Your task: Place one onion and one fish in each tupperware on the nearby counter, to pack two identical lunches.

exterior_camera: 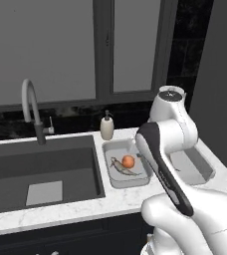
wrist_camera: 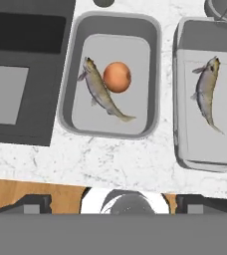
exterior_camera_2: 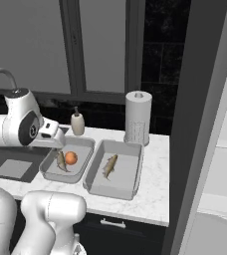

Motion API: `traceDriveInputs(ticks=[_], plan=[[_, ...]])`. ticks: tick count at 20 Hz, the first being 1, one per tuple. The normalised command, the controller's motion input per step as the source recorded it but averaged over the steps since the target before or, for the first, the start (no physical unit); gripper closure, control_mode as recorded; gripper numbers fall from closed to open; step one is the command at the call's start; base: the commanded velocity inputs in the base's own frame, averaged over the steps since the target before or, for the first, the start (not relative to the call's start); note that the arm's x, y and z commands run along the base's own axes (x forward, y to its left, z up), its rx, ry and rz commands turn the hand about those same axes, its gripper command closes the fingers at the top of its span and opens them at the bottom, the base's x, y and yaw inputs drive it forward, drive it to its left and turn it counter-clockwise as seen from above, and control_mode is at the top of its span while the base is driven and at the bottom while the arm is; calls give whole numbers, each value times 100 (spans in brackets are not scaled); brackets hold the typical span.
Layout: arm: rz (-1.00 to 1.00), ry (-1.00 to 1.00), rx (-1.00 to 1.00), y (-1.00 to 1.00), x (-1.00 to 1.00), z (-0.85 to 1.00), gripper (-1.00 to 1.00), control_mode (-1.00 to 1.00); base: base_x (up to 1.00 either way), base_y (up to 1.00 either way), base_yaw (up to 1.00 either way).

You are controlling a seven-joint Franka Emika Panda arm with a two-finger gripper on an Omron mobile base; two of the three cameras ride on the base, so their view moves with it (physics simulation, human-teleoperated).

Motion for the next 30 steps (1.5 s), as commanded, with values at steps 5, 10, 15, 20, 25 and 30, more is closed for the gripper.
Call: traceDriveInputs(ticks=[5, 10, 15, 20, 25, 30], plan=[[0, -10, 0, -1, -79, 47, -100, -100, 0, 0, 0], [0, -13, 0, -13, -79, 40, -100, -100, 0, 0, 0], [0, -2, 0, -4, -16, 9, -100, 100, -69, -38, 0], [0, 0, 0, 0, 0, 0, -100, 100, -88, -86, 0], [0, 0, 0, 0, 0, 0, -100, 100, -20, -100, 0], [0, 0, 0, 0, 0, 0, -100, 100, 0, -91, 0]])
